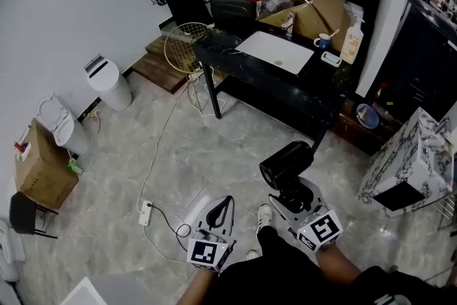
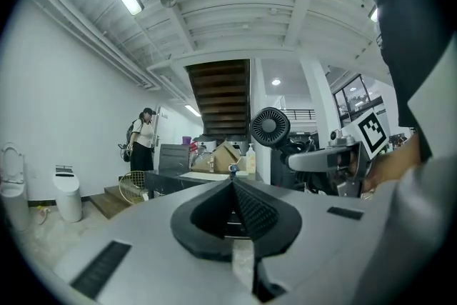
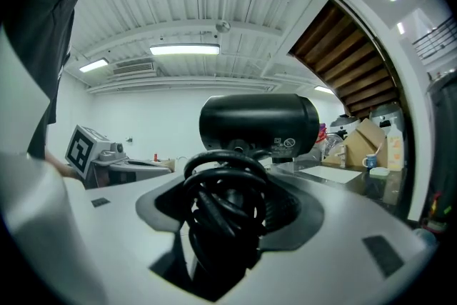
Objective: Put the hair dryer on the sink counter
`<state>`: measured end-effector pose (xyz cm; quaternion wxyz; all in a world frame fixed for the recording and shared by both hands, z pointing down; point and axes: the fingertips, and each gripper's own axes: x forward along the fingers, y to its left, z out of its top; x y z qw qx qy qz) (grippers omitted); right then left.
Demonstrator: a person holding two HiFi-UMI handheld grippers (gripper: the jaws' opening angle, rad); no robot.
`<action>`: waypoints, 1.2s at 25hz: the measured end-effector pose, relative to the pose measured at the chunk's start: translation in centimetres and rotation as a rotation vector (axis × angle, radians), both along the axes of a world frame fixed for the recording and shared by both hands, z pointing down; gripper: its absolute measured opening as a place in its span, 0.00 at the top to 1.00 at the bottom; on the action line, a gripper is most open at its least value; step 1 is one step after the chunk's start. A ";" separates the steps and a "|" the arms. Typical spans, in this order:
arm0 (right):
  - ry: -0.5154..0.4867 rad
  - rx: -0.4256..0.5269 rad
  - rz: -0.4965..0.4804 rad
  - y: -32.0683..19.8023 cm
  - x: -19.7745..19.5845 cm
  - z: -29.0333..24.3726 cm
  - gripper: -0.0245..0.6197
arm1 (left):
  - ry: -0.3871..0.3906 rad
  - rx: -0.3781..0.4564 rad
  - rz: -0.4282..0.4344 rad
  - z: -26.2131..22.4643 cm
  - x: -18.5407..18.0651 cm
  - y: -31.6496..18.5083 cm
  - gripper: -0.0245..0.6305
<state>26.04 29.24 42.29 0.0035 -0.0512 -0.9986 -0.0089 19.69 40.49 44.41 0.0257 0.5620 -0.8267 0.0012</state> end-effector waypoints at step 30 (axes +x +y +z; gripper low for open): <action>0.019 0.037 0.015 -18.1 -19.4 -0.4 0.54 | 0.014 -0.015 0.011 -0.1 -21.2 -19.0 0.97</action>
